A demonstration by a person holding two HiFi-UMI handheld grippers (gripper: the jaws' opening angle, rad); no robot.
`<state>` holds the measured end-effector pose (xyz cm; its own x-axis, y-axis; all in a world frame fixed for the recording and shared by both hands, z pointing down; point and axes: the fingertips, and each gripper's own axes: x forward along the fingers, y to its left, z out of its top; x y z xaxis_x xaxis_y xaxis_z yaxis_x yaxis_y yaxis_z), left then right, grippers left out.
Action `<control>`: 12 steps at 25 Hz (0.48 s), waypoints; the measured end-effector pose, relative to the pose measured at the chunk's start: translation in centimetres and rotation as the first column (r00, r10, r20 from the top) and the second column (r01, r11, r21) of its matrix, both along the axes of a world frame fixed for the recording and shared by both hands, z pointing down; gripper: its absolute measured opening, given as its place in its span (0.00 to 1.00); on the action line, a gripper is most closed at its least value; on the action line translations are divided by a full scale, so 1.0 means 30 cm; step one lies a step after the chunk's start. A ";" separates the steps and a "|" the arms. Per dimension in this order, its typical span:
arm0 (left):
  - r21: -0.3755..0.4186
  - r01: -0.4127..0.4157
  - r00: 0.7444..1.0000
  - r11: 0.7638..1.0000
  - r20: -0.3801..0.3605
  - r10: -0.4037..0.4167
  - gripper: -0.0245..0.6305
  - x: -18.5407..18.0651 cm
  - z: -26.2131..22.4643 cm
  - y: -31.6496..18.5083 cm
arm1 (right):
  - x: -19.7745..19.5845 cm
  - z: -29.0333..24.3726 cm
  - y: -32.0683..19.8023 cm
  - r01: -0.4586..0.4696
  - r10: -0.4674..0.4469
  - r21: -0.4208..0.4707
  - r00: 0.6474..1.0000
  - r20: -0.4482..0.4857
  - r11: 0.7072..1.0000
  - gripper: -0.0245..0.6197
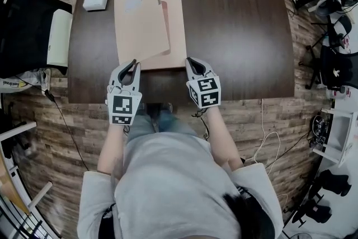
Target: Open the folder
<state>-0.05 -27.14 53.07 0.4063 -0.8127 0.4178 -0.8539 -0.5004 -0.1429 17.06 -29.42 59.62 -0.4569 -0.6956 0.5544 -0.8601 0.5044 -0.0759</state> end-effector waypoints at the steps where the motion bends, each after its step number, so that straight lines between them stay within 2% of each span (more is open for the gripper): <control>1: 0.000 0.014 1.000 1.000 -0.015 -0.014 0.08 -0.013 -0.011 0.005 | 0.000 -0.002 -0.001 -0.001 0.001 0.000 1.000 0.001 1.000 0.06; 5: 0.001 0.111 0.990 0.994 -0.092 -0.110 0.08 -0.082 -0.041 0.021 | -0.002 -0.009 -0.002 -0.002 0.002 0.004 1.000 -0.006 1.000 0.06; 7: -0.003 0.175 0.974 0.984 -0.147 -0.174 0.08 -0.131 -0.055 0.024 | -0.001 -0.008 -0.001 -0.003 0.003 0.008 1.000 -0.009 1.000 0.06; 10: -0.019 0.244 0.951 0.970 -0.193 -0.243 0.07 -0.202 -0.057 0.035 | -0.002 -0.001 0.000 -0.012 0.012 0.010 1.000 -0.014 1.000 0.06; 12: -0.043 0.292 0.927 0.955 -0.231 -0.294 0.06 -0.255 -0.049 0.044 | -0.006 0.000 0.002 -0.018 0.019 0.011 1.000 -0.018 1.000 0.06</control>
<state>-7.71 -25.82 51.59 0.2366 -0.9073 0.3476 -0.9716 -0.2227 0.0800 16.89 -29.38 59.64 -0.4337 -0.7096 0.5553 -0.8705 0.4891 -0.0549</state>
